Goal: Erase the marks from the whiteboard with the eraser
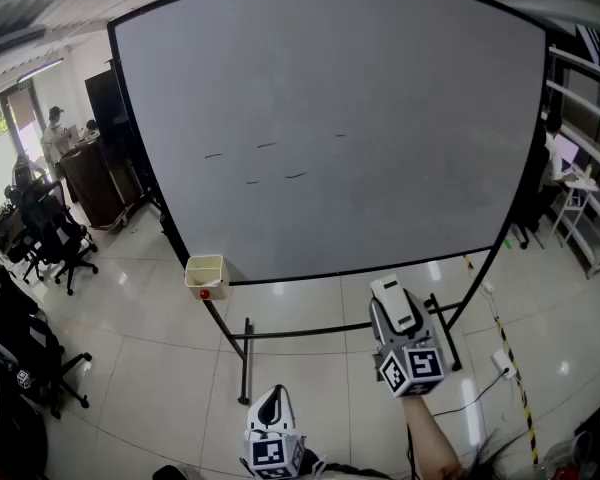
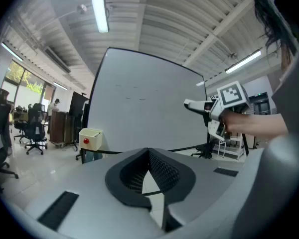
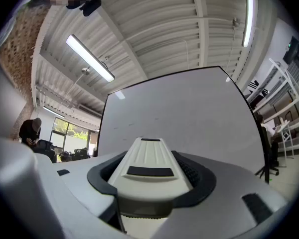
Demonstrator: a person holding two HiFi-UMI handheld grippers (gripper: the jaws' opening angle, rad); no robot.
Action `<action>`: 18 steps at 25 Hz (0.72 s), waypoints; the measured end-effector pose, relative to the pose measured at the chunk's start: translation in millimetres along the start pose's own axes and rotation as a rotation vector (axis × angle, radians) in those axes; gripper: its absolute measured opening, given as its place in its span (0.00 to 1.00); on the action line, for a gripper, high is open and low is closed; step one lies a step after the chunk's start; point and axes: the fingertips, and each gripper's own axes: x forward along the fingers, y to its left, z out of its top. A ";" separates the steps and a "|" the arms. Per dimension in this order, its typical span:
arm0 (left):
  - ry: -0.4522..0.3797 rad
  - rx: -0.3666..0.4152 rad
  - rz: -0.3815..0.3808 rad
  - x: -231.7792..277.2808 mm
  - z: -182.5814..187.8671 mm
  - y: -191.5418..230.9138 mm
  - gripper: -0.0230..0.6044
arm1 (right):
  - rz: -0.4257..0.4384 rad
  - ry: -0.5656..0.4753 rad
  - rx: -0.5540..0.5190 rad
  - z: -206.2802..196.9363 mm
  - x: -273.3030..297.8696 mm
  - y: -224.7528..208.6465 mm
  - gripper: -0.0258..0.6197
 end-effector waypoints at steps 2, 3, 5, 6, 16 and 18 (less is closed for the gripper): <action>0.016 -0.003 0.017 9.1 -2.0 6.3 0.02 | -0.007 -0.068 -0.024 32.4 33.1 -14.3 0.47; 0.022 -0.004 0.024 14.9 -2.4 9.8 0.02 | -0.013 -0.100 -0.035 47.2 49.6 -21.1 0.47; 0.027 -0.006 0.030 29.2 -2.0 17.6 0.02 | -0.025 -0.156 -0.048 71.6 82.3 -32.1 0.47; 0.029 -0.008 0.031 37.2 -1.7 21.9 0.02 | -0.030 -0.179 -0.051 81.0 98.5 -35.9 0.47; -0.061 0.063 -0.011 158.7 42.3 112.5 0.02 | -0.112 -0.367 -0.098 129.3 255.0 -47.3 0.47; -0.088 0.058 0.001 181.2 56.3 132.6 0.02 | -0.149 -0.410 -0.088 132.1 272.5 -55.2 0.47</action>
